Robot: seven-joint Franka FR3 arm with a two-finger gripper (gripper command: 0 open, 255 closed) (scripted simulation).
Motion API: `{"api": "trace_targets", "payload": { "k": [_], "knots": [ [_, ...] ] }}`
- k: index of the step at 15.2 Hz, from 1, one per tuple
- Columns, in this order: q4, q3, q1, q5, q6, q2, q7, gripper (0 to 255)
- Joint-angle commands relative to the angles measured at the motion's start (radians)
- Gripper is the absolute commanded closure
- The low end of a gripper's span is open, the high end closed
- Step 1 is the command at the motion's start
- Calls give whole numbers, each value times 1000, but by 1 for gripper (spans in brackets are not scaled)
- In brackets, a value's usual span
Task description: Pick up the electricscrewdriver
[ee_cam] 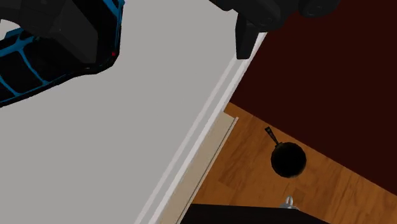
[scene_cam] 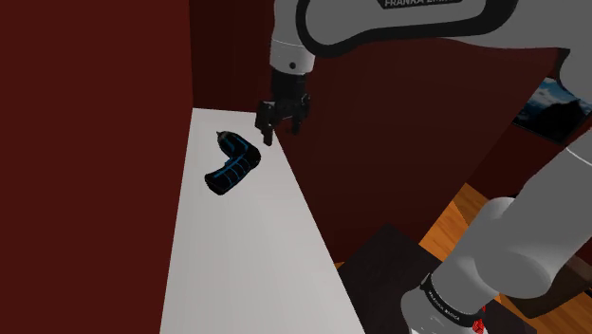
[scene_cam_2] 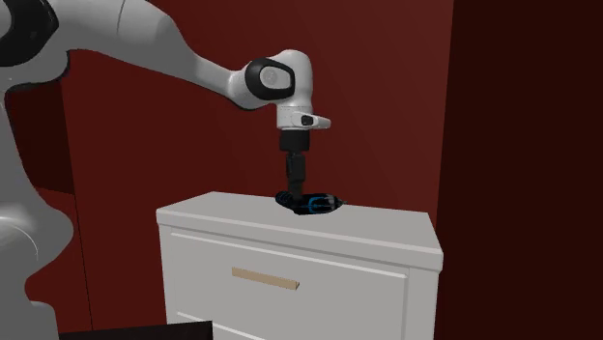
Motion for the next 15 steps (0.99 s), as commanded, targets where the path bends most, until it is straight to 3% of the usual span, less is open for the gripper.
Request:
{"api": "trace_targets", "payload": {
  "k": [1, 7, 15],
  "knots": [
    [82, 20, 11, -24, -10, 77, 44, 0],
    [345, 58, 72, -110, -61, 307, 162, 0],
    [253, 54, 70, -115, 38, 314, 170, 0]
  ]
}}
